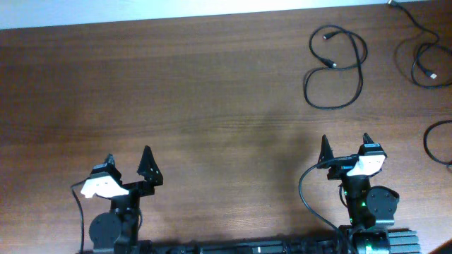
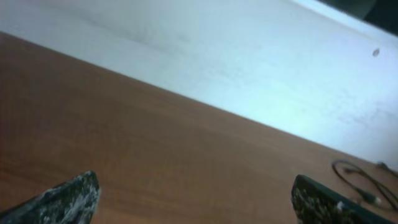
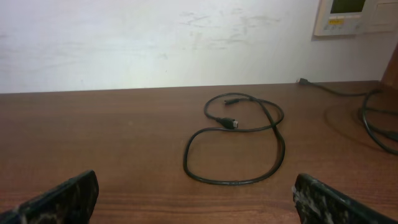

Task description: Untangle cables

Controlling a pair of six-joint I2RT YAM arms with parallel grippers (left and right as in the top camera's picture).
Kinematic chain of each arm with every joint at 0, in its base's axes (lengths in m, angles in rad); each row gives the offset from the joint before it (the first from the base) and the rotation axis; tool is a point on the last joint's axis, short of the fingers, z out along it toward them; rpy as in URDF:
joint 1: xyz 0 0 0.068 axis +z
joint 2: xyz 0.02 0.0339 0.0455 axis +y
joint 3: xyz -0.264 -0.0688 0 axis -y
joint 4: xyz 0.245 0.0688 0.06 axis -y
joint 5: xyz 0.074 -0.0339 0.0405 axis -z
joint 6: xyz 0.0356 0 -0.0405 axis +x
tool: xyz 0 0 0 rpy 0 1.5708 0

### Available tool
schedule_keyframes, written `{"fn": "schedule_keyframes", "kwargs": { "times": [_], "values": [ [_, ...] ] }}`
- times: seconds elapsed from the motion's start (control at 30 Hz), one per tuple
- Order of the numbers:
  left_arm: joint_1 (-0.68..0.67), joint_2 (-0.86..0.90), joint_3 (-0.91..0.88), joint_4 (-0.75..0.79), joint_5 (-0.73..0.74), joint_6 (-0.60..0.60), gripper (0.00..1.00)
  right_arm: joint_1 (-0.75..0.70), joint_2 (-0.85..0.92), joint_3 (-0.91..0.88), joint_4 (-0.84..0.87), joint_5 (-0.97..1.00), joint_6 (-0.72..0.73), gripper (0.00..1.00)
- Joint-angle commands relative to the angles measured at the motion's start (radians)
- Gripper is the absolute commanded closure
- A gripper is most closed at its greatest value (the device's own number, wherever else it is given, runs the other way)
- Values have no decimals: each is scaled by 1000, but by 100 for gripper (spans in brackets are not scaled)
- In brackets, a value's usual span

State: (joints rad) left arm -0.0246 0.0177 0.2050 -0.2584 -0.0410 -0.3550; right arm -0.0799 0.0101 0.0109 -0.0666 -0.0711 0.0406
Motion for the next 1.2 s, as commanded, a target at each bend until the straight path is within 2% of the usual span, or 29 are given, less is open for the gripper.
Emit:
{"fn": "schedule_keyframes", "kwargs": {
  "times": [0.0,0.13,0.3,1.17],
  "values": [
    [34,-13,-78,66,11,19,1,-6,-7,-5,-7,5,-10,1],
    [63,-13,-172,204,12,113,1,-6,-7,-5,-7,5,-10,1],
    [62,-13,-197,175,29,395,1,-6,-7,-5,-7,5,-10,1],
    [62,-13,-196,175,27,406,1,-6,-7,-5,-7,5,-10,1]
  ]
}}
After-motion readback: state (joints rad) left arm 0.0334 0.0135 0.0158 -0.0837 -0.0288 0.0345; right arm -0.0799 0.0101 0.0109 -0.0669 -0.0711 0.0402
